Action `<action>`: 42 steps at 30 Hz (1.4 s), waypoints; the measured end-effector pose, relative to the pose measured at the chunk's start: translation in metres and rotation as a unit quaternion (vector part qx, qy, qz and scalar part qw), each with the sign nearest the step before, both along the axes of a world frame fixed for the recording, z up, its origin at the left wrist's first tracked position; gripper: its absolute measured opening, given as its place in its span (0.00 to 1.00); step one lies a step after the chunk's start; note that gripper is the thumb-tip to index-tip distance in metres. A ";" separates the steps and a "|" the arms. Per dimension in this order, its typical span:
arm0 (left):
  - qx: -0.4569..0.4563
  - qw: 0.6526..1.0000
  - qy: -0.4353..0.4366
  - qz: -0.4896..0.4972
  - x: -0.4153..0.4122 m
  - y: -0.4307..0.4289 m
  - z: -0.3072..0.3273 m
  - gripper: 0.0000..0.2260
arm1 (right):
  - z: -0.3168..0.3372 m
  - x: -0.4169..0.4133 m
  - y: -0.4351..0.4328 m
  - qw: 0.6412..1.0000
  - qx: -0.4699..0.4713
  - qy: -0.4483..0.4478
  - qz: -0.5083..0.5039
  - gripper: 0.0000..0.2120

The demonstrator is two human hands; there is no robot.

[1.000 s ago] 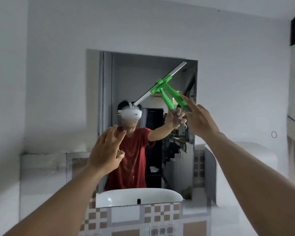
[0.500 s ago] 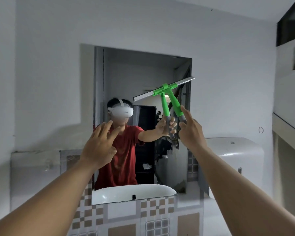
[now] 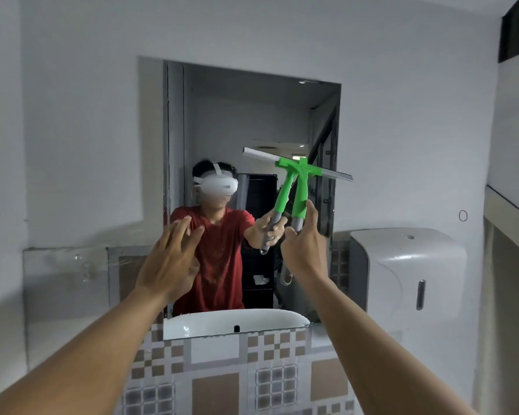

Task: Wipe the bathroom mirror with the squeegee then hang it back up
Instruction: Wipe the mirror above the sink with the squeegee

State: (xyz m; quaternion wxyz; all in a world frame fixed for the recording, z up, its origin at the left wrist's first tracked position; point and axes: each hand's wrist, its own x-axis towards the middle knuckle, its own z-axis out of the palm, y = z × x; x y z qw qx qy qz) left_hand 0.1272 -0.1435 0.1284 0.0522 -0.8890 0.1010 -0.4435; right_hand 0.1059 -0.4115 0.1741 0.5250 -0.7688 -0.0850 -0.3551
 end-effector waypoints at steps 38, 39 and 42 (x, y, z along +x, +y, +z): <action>0.000 0.992 -0.118 -0.052 -0.007 0.010 0.062 0.21 | 0.024 0.005 -0.055 0.857 -0.468 -0.070 -0.204 0.45; 0.006 0.991 -0.127 -0.046 -0.007 0.008 0.078 0.21 | 0.026 0.007 -0.058 0.855 -0.471 -0.071 -0.207 0.45; 0.047 0.989 -0.136 -0.016 -0.002 0.006 0.127 0.24 | 0.029 0.012 -0.065 0.862 -0.459 -0.063 -0.206 0.45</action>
